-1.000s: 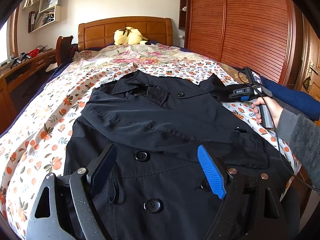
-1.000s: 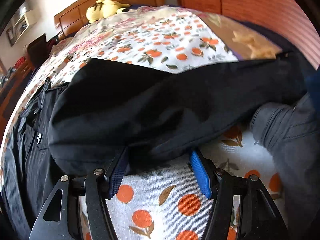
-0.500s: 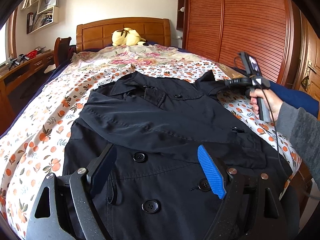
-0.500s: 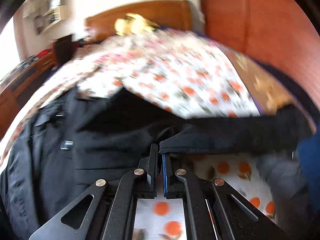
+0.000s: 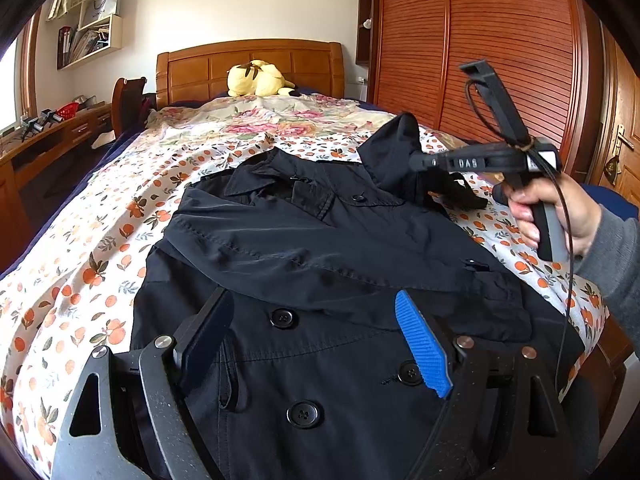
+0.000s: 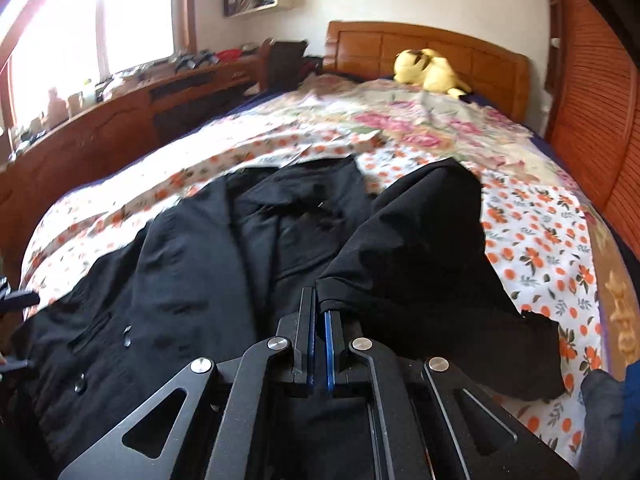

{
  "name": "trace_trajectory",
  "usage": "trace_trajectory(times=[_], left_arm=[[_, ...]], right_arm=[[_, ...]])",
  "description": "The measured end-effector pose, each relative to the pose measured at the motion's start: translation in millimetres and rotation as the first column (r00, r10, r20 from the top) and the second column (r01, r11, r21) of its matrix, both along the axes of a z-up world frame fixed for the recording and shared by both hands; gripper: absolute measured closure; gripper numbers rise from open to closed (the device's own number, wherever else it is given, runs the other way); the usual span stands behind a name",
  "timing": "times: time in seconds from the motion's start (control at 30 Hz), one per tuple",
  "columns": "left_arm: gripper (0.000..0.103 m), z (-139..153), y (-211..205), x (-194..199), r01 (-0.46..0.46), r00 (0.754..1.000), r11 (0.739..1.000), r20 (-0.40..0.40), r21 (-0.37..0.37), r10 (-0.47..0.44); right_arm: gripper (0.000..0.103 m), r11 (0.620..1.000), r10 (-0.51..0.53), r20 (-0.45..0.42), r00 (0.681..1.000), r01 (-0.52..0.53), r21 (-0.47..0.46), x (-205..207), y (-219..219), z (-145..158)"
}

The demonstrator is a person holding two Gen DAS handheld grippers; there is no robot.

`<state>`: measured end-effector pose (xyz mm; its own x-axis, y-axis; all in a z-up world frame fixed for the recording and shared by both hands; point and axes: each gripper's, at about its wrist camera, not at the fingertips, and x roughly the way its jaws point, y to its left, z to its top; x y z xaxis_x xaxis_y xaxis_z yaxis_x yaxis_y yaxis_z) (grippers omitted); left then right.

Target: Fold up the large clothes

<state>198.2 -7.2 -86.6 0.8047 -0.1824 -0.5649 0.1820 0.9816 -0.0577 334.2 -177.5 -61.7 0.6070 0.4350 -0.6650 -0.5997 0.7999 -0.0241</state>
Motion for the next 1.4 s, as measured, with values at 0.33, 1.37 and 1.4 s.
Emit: trace_trajectory(times=[0.33, 1.37, 1.4], left_arm=[[0.019, -0.9, 1.3, 1.2, -0.004, 1.000, 1.000, -0.003, 0.000, 0.004], [0.019, -5.6, -6.0, 4.3, 0.002, 1.000, 1.000, -0.009, 0.012, -0.002], [0.019, -5.6, -5.7, 4.2, 0.002, 1.000, 1.000, -0.009, 0.014, -0.002]], right_arm=[[0.059, 0.999, -0.030, -0.010, 0.999, 0.031, 0.031, -2.2, -2.4, 34.1], [0.046, 0.964, -0.259, 0.058, 0.964, 0.261, -0.040, -4.4, -59.3, 28.8], [0.045, 0.957, -0.286, 0.059, 0.957, 0.288, -0.044, 4.7, -67.1, 25.3]])
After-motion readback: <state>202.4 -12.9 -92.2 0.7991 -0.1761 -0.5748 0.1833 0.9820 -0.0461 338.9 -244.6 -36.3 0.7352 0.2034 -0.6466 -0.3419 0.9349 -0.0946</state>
